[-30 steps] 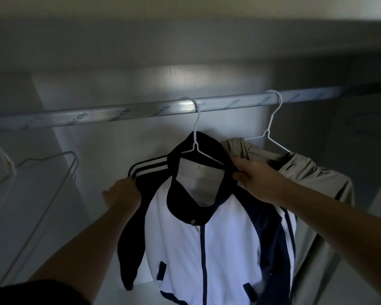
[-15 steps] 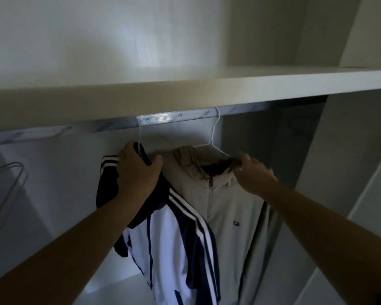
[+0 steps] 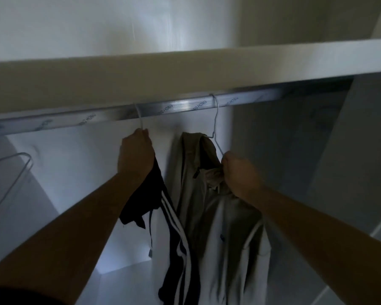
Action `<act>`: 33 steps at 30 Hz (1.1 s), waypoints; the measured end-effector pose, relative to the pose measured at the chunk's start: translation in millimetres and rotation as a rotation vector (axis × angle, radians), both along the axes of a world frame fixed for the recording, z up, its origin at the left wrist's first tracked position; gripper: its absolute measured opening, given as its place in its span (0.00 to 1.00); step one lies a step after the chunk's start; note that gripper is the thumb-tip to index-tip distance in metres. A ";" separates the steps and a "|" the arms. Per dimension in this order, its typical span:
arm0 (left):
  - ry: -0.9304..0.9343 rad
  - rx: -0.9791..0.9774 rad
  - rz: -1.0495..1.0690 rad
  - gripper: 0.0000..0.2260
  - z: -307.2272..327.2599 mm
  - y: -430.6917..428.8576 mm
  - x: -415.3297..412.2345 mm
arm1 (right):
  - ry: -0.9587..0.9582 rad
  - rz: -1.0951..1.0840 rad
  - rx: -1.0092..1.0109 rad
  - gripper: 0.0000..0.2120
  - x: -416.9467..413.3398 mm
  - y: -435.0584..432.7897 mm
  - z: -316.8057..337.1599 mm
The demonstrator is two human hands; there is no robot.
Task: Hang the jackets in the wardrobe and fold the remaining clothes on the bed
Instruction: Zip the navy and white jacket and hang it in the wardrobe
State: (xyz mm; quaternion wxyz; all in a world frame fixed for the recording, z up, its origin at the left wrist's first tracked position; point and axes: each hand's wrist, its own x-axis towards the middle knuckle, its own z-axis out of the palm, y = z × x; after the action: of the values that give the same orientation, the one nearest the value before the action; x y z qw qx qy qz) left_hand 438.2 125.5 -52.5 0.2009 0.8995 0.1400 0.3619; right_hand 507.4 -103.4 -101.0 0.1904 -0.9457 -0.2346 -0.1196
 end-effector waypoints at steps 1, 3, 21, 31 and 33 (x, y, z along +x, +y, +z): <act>0.011 0.017 -0.011 0.11 -1.2 -7.0 7.3 | 0.007 -0.017 0.023 0.08 4.2 -3.5 -1.0; 0.033 0.050 -0.036 0.09 0.6 -20.9 20.4 | 0.023 -0.034 0.093 0.07 11.0 -9.8 -3.1; 0.284 -0.175 -0.199 0.10 24.2 -56.6 18.8 | 0.088 -0.130 -0.136 0.17 -37.9 -27.0 24.8; 0.353 -0.254 -0.460 0.31 6.5 -89.2 -120.3 | 0.159 -0.242 0.051 0.17 -211.1 -70.1 32.7; 0.301 -0.297 -0.589 0.27 3.7 -104.9 -164.9 | 0.203 -0.296 0.091 0.17 -258.9 -81.2 28.4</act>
State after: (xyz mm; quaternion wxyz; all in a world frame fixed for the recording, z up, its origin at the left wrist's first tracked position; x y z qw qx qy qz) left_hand 273.3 20.6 -48.8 0.4022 0.9055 -0.0459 0.1275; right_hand 248.5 -184.6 -72.6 0.2360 -0.9676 -0.0667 -0.0607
